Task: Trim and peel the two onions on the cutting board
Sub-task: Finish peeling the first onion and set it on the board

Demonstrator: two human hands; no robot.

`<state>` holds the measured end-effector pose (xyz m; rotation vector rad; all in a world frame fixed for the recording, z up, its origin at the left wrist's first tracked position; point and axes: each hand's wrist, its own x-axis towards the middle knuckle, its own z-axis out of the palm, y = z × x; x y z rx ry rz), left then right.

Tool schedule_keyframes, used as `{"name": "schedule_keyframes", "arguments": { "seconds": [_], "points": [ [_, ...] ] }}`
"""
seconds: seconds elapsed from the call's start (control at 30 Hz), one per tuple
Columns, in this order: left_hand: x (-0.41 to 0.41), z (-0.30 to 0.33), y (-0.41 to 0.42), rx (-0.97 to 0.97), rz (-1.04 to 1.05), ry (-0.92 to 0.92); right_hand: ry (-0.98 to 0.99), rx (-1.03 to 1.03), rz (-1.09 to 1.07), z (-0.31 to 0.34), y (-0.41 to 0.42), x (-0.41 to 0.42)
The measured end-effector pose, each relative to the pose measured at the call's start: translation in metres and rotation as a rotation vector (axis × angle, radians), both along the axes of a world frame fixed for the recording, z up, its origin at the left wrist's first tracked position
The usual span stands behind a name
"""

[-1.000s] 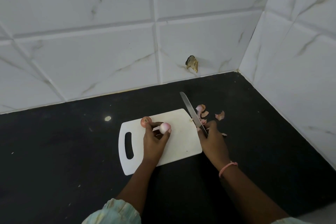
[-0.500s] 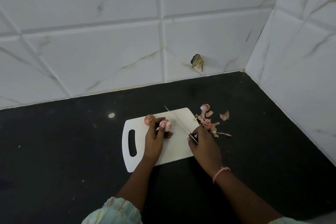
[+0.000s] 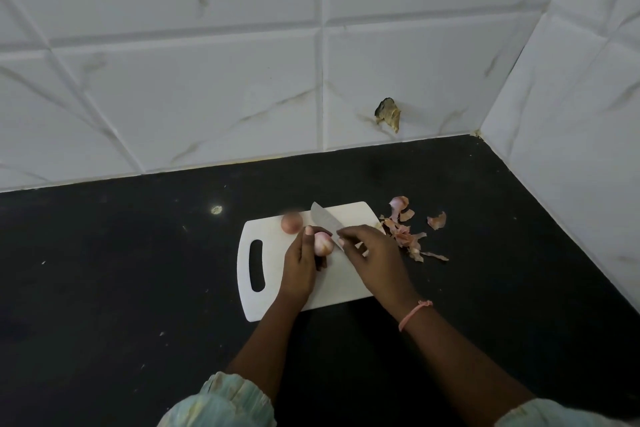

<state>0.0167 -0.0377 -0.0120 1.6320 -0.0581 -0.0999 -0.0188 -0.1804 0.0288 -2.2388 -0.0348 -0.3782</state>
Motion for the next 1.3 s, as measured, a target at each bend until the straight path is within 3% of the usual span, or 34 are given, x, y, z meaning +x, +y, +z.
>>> {"name": "schedule_keyframes", "arguments": {
  "seconds": [0.33,0.97,1.3],
  "points": [
    [0.001,0.001,-0.001,-0.011,-0.001,0.053,0.037,0.074,0.025,-0.004,0.01,0.004],
    [0.005,-0.002,0.001,0.012,0.028,0.103,0.113,-0.277,0.204,0.001,0.01,0.02],
    [0.003,0.004,0.003,0.005,-0.004,0.104,0.231,-0.027,0.22,0.0,0.007,0.024]
  ]
}}
